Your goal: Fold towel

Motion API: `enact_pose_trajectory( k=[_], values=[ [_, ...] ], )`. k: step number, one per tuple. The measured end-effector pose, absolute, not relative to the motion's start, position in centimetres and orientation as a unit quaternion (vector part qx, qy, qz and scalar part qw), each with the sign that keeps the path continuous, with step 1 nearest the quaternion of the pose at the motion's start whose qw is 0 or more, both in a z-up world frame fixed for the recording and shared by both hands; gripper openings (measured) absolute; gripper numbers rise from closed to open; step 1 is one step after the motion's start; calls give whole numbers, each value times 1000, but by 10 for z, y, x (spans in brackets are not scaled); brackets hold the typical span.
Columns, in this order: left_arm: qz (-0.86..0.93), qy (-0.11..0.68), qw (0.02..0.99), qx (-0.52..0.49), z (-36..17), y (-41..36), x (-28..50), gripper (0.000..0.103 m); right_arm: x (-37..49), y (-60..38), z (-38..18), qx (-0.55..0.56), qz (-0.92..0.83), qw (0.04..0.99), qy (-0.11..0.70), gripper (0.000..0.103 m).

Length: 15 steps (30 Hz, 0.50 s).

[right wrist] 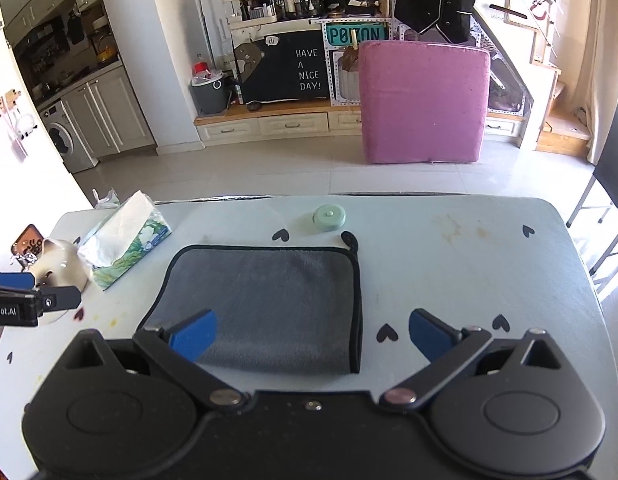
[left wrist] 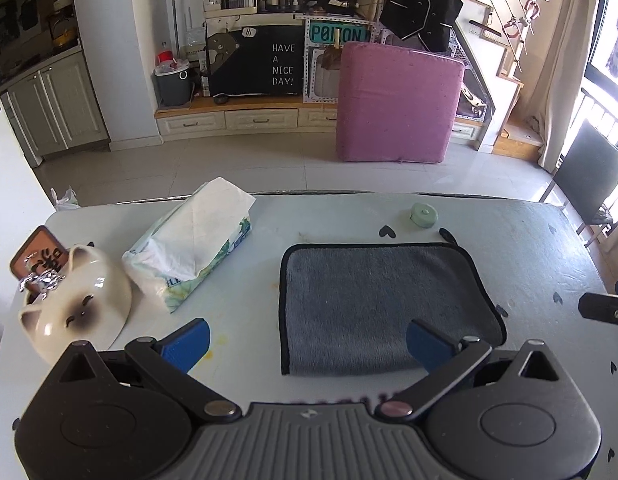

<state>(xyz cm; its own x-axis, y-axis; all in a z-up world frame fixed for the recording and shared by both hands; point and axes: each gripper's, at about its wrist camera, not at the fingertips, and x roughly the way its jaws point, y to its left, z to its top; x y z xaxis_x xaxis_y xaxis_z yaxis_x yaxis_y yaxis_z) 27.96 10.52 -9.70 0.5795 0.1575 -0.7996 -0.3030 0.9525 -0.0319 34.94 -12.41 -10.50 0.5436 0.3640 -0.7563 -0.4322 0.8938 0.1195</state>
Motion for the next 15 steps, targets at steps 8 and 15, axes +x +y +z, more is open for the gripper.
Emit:
enact_pose_trajectory(
  k=[8, 15],
  values=[
    [130, 425, 892, -81, -76, 94, 240, 103, 313, -138, -82, -30, 242, 881, 406, 102],
    [129, 412, 898, -83, -58, 84, 202, 103, 279, -150, -65, -29, 260, 881, 394, 102]
  ],
)
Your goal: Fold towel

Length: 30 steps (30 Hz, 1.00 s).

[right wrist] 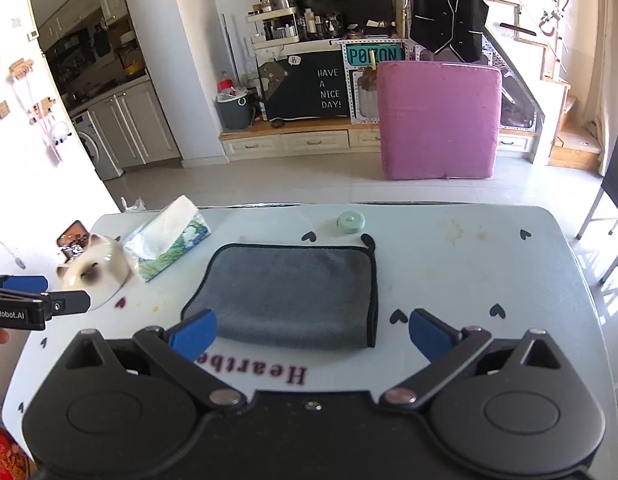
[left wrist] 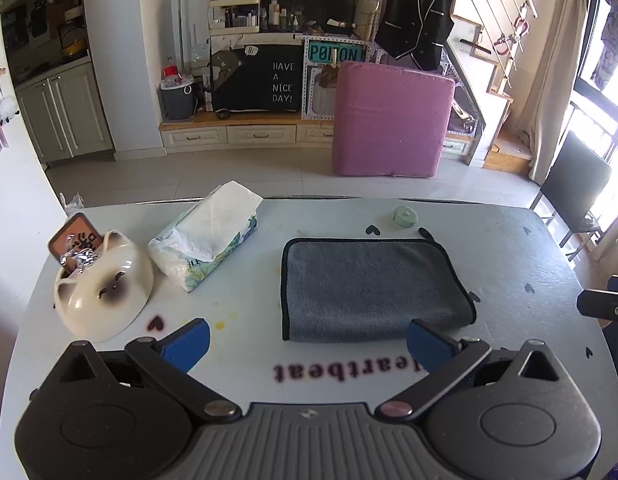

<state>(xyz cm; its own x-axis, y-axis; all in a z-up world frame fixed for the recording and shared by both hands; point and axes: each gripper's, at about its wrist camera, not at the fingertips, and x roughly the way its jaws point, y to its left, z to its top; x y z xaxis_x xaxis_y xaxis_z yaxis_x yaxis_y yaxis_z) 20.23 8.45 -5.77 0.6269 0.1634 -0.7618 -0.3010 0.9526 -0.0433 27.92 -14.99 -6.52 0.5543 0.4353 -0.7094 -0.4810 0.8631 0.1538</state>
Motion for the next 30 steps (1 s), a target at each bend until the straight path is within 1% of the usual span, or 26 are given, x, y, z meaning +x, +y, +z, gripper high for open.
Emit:
enact_pose_trajectory(
  k=[5, 15, 30],
  values=[
    [132, 405, 901, -80, -50, 75, 179, 103, 256, -160, -58, -29, 268, 880, 391, 102],
    [109, 412, 898, -105, -49, 64, 134, 103, 213, -180, -43, -24, 282, 880, 381, 102],
    [59, 409, 905, -97, -46, 41, 100, 103, 162, -193, -49, -25, 314, 871, 377, 102]
  ],
)
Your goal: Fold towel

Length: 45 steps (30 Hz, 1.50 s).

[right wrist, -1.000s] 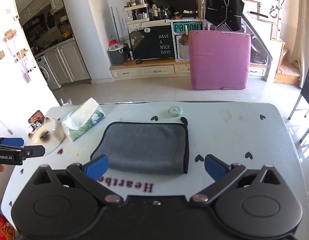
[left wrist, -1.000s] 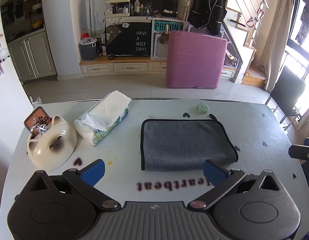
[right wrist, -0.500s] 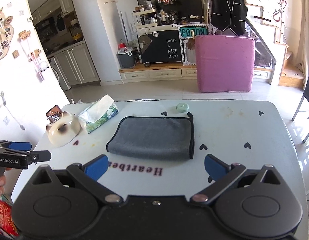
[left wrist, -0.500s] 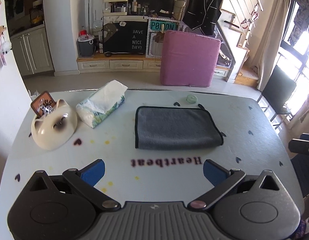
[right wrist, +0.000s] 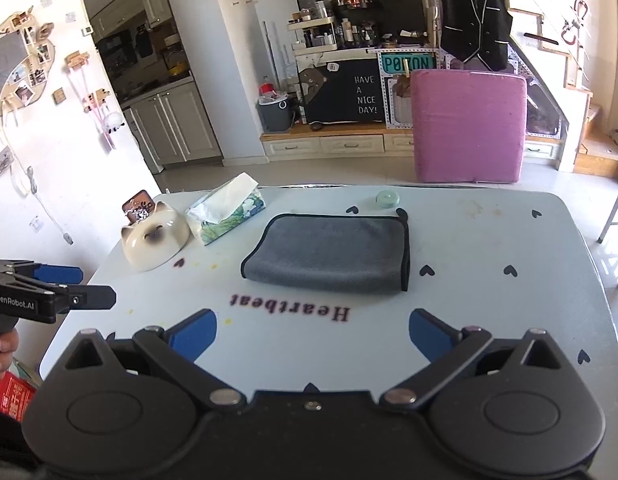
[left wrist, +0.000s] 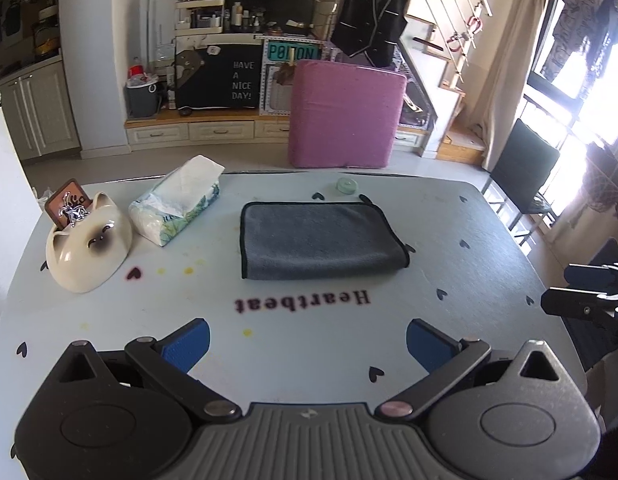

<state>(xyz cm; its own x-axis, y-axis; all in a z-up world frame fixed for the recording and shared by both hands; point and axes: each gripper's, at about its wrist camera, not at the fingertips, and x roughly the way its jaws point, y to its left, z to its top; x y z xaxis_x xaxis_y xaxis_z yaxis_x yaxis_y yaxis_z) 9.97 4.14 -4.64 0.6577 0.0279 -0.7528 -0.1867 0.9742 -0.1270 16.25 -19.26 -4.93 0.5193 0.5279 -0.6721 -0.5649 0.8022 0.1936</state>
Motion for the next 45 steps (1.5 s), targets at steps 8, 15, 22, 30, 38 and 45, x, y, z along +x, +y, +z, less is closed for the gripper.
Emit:
enact_pose_trajectory(
  k=[8, 15, 22, 30, 38, 45],
  values=[
    [43, 414, 903, -107, -50, 38, 86, 103, 143, -199, -41, -42, 327, 871, 365, 102],
    [24, 419, 901, -107, -51, 33, 79, 103, 130, -198, -39, -43, 338, 867, 363, 102],
    [21, 421, 902, -94, -51, 27, 72, 103, 125, -201, -43, -32, 326, 869, 370, 102],
    [12, 422, 901, -106, -53, 26, 70, 103, 122, -202, -46, -31, 329, 866, 375, 102],
    [13, 419, 900, -116, -53, 27, 67, 103, 118, -201, -53, -36, 334, 864, 375, 102],
    [13, 418, 900, -120, -55, 27, 64, 103, 116, -201, -55, -33, 336, 864, 374, 102]
  ],
)
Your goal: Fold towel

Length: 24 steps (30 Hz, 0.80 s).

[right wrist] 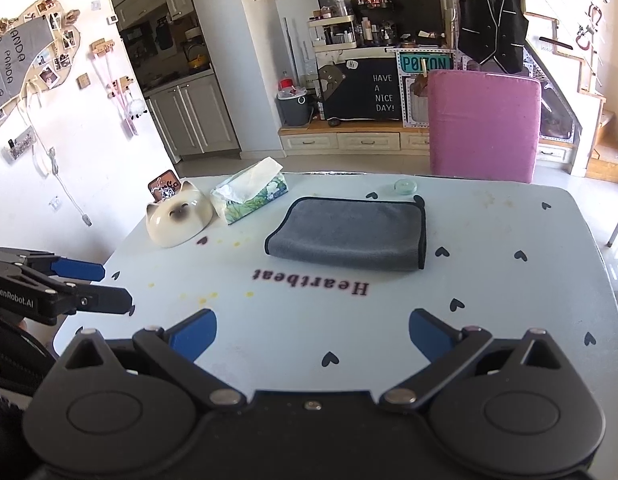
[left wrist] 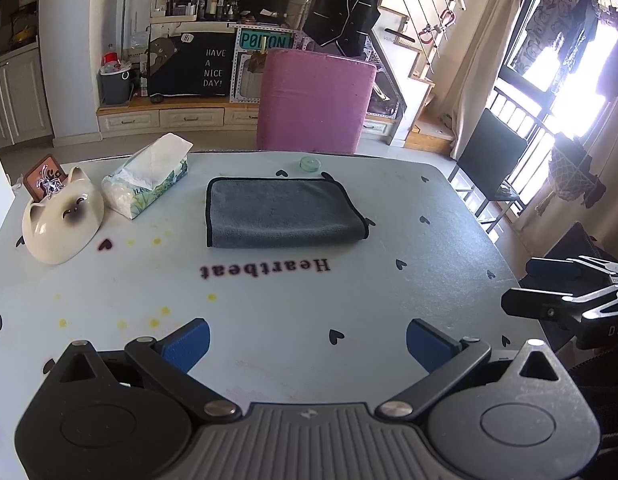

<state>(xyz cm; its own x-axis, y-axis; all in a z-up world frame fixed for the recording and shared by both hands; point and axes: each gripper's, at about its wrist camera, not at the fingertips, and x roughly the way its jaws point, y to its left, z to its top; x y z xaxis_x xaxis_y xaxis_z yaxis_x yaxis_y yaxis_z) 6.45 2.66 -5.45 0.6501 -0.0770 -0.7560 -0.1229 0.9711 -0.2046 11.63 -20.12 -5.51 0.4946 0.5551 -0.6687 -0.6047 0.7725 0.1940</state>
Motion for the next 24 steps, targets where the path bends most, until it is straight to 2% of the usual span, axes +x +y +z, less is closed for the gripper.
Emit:
enact_pose_trajectory(
  k=[24],
  values=[
    [12, 416, 901, -122, -55, 25, 61, 103, 114, -199, -55, -33, 334, 865, 373, 102]
  ],
)
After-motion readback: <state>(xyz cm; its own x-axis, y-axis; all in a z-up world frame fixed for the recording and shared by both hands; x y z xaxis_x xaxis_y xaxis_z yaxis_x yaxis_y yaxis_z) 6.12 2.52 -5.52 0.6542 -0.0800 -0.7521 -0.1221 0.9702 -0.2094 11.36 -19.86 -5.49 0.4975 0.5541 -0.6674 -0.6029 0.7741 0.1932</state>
